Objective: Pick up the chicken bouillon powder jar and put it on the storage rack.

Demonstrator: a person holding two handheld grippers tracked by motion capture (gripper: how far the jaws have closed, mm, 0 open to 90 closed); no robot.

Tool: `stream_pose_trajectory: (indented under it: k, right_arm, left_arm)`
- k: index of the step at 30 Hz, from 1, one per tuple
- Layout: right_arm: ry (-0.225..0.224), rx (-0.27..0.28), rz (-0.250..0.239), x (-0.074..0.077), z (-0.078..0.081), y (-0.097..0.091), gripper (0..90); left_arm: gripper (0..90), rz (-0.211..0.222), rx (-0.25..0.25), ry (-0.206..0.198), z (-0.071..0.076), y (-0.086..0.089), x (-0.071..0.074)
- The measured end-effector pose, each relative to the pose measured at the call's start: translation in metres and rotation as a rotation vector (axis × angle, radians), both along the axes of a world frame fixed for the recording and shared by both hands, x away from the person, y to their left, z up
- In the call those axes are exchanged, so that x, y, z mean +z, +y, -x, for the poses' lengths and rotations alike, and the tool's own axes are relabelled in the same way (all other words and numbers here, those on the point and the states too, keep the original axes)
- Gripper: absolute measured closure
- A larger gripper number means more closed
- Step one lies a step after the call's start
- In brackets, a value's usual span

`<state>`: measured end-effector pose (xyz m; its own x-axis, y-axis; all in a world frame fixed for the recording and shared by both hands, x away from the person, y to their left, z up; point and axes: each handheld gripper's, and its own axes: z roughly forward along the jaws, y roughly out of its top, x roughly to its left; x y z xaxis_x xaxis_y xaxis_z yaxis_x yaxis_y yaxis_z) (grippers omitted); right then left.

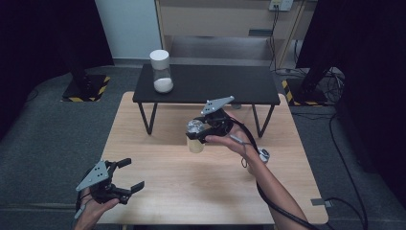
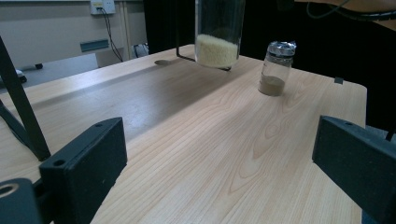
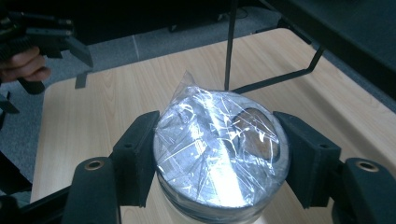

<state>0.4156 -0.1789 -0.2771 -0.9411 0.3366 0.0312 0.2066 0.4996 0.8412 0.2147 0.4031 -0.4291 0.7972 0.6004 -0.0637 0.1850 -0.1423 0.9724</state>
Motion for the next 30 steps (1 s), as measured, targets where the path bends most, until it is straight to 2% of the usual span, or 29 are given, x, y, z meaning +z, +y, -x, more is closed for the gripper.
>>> stream_pose_trajectory:
  k: [12, 22, 30]
  right_arm:
    - [-0.001, -0.023, -0.008, 0.033, -0.002, -0.012, 35.4]
    - [0.006, -0.025, 0.000, 0.061, -0.008, -0.009, 35.4]
    - [-0.005, -0.035, 0.014, 0.082, -0.012, -0.004, 35.4]
  left_arm:
    - [1.8, 0.004, 0.003, 0.008, 0.000, 0.000, 0.000]
    - [1.6, 0.002, 0.000, 0.011, -0.001, 0.000, 0.000]
    - [1.6, 0.000, -0.005, 0.013, -0.002, 0.000, 0.000]
